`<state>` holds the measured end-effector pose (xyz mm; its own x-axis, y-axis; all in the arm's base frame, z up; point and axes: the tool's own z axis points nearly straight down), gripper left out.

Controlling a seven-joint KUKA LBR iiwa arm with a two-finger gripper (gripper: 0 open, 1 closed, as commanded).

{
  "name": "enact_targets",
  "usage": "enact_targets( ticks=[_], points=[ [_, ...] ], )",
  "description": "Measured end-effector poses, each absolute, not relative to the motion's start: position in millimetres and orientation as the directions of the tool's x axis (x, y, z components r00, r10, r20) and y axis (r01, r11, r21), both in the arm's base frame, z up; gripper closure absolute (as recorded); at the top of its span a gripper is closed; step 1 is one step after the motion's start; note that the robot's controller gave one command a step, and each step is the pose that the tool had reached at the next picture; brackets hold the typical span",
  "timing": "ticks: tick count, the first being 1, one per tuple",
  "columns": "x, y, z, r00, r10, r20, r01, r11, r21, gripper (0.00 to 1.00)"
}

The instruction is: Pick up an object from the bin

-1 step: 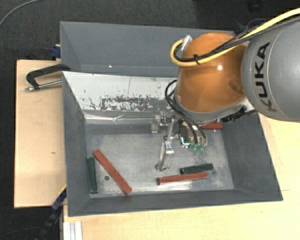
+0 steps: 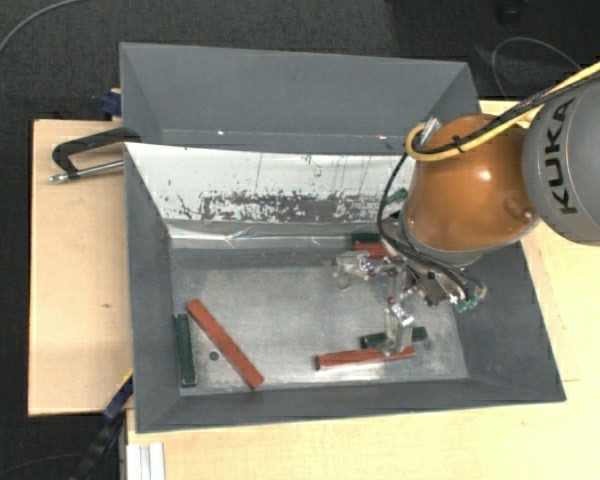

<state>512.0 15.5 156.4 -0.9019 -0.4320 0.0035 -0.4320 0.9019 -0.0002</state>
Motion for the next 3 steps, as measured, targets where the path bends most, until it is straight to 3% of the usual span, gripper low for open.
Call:
enact_targets(
  ticks=[1, 2, 3],
  points=[
    [493.8, -26, 69, -0.867, -0.499, 0.006, -0.499, 0.867, 0.003, 0.00],
    [496.7, -24, 73, -0.866, -0.500, -0.003, -0.500, 0.866, 0.000, 1.00],
    [497.2, -30, 242, -0.830, -0.557, -0.012, -0.557, 0.831, -0.008, 1.00]
  ],
)
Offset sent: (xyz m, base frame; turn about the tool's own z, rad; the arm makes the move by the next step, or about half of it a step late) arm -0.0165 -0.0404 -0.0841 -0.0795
